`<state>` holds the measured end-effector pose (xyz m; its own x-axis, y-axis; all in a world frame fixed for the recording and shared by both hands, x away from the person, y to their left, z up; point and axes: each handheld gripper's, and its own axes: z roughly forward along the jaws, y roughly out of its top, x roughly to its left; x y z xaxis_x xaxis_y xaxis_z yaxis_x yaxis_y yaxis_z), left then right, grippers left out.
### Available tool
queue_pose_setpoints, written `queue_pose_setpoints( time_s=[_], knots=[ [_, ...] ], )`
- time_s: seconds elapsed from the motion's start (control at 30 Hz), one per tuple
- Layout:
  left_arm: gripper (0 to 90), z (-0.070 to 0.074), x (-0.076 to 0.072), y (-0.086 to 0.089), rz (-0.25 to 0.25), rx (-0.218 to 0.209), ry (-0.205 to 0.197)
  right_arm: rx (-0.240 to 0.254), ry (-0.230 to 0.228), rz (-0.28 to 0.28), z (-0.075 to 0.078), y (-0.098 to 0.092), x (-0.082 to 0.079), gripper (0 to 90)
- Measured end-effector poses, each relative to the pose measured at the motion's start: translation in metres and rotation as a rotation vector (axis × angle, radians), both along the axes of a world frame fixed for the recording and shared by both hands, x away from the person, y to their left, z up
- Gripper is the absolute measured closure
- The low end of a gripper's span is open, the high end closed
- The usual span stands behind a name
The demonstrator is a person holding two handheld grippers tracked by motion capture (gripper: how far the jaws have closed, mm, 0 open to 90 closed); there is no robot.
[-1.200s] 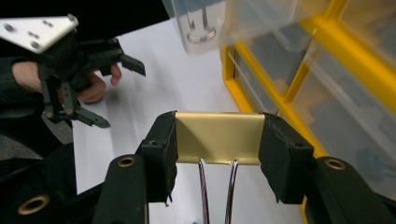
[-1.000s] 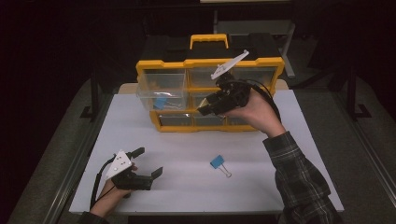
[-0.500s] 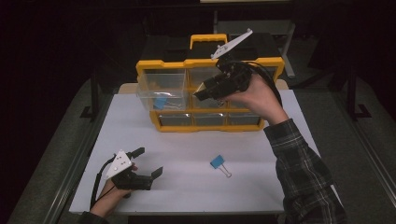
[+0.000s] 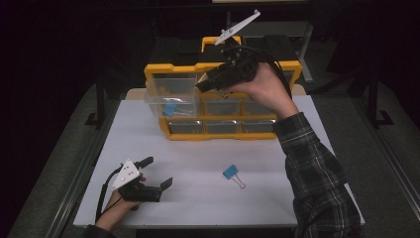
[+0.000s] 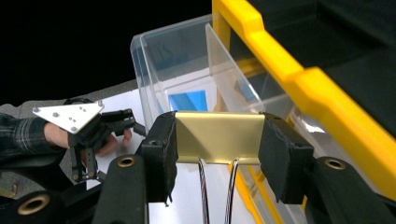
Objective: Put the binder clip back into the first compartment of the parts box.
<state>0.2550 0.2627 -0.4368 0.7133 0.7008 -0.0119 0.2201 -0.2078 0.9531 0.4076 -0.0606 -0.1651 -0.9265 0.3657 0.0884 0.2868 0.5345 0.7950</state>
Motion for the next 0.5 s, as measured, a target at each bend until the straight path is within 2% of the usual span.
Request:
queue_pose_setpoints(
  time_s=[0.03,0.1,0.13,0.33,0.5],
  knots=[
    [0.2,0.0,0.0,0.0,0.0,-0.001,0.0,0.004,-0.013,0.007,0.002,0.002,0.002,49.0],
    [0.2,-0.001,0.0,-0.001,0.002,-0.014,-0.001,0.006,-0.008,0.008,0.004,0.004,0.002,49.0],
    [0.2,0.0,0.0,0.0,0.0,-0.005,-0.002,0.009,-0.016,0.013,0.006,0.005,0.004,49.0],
    [0.2,0.0,0.0,0.0,0.0,-0.007,-0.003,0.028,-0.016,0.017,0.012,0.014,0.007,49.0],
    [0.2,0.0,0.0,-0.001,0.0,-0.011,0.002,0.026,-0.021,0.033,0.017,0.024,0.01,49.0]
  ],
)
